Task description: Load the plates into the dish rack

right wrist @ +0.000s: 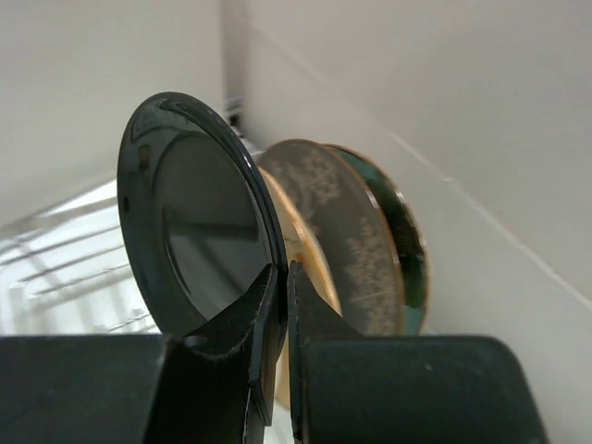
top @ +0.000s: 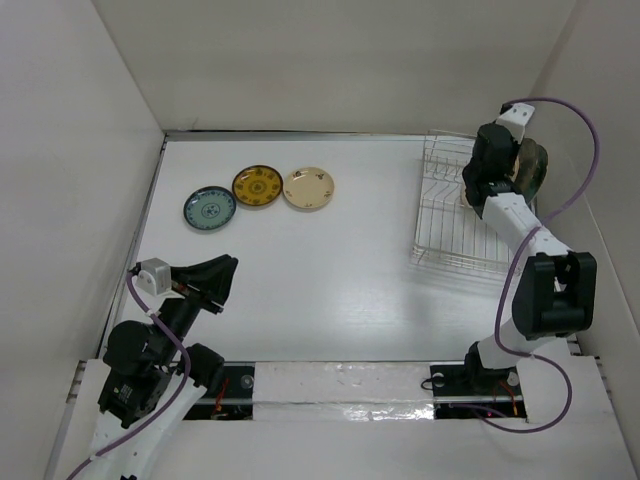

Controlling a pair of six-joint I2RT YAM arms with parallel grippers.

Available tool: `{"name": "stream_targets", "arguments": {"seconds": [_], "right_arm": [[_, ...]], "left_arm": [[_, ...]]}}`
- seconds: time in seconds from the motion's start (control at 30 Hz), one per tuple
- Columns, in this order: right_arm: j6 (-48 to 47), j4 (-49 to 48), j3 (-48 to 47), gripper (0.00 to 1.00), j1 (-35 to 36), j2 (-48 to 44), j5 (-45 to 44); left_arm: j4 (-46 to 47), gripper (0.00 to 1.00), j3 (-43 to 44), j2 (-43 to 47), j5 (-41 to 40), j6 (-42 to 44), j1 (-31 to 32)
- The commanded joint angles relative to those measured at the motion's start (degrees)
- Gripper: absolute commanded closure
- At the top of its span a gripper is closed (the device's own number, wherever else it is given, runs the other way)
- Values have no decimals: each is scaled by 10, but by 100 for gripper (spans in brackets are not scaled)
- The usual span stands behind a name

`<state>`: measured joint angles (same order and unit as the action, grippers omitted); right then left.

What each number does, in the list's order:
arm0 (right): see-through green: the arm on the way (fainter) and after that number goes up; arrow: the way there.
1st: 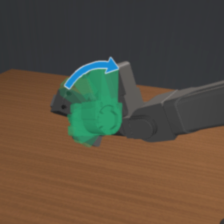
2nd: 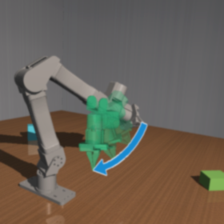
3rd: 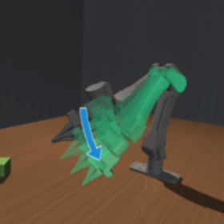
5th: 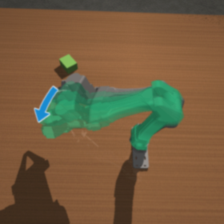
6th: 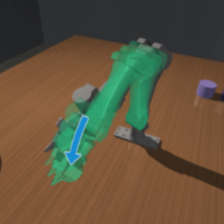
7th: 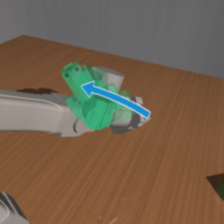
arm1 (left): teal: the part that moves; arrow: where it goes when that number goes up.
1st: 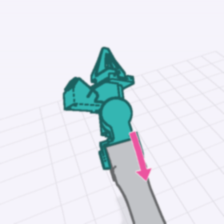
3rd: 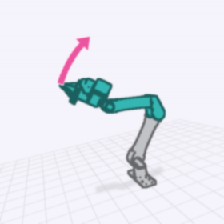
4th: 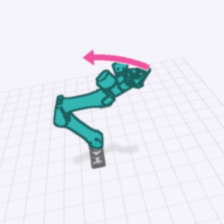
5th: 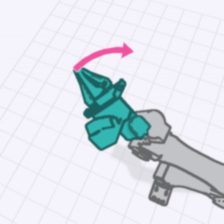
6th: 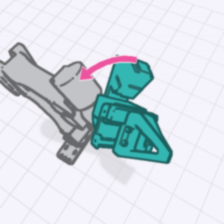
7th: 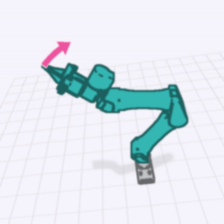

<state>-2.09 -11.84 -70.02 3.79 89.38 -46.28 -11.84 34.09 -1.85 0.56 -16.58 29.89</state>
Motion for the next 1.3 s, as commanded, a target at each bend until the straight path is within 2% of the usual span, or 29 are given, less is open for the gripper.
{"name": "stream_targets", "arguments": {"seconds": [0.0,0.1,0.47,0.97,1.1,1.13,1.2,1.27], "right_arm": [[-84,-68,-34,100,-6,10,-77],[-92,-63,-33,100,-6,30,-98],[-49,-33,-32,100,-1,91,-76],[-19,-24,-24,99,53,151,-92],[-5,-10,-26,84,60,154,-102],[1,-8,-27,75,60,152,-104],[9,1,-28,65,60,141,-95],[20,15,-33,60,60,123,-82]], "left_arm": [[30,80,-1,7,19,3,3],[30,79,-2,8,19,2,3],[30,77,-2,4,17,2,9],[30,76,-2,-1,16,2,9],[29,76,-2,-1,16,2,9],[29,76,-2,-1,16,2,9],[29,76,-2,-1,15,2,9],[29,76,-2,0,16,2,9]]}}
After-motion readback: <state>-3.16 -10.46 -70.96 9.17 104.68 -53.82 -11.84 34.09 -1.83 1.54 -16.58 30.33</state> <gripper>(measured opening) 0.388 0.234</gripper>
